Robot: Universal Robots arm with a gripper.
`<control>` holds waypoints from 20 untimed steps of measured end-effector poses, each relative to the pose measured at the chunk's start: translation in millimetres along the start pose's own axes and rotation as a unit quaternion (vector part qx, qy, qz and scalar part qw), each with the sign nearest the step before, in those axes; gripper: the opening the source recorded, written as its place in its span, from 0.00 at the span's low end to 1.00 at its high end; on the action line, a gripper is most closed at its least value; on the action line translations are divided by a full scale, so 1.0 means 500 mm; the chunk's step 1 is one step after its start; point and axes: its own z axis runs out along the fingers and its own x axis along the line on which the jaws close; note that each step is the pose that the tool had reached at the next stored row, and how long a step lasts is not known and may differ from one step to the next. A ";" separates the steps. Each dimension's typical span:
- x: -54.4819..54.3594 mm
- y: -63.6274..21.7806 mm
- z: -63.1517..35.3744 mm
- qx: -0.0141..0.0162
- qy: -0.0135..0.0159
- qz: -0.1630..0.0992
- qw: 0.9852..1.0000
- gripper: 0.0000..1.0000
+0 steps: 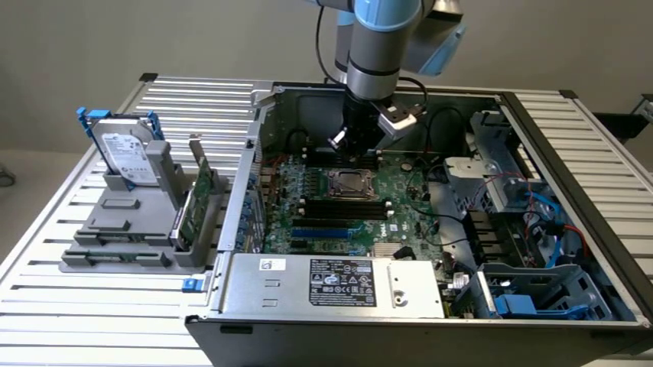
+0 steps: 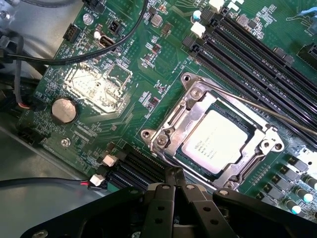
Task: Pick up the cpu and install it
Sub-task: 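Install the first cpu locking lever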
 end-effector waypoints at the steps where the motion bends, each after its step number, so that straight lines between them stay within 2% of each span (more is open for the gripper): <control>1: 0.000 0.000 0.000 0.000 0.000 0.000 1.000 0.11; 20: 0.003 0.002 0.004 0.000 0.000 0.000 1.000 0.11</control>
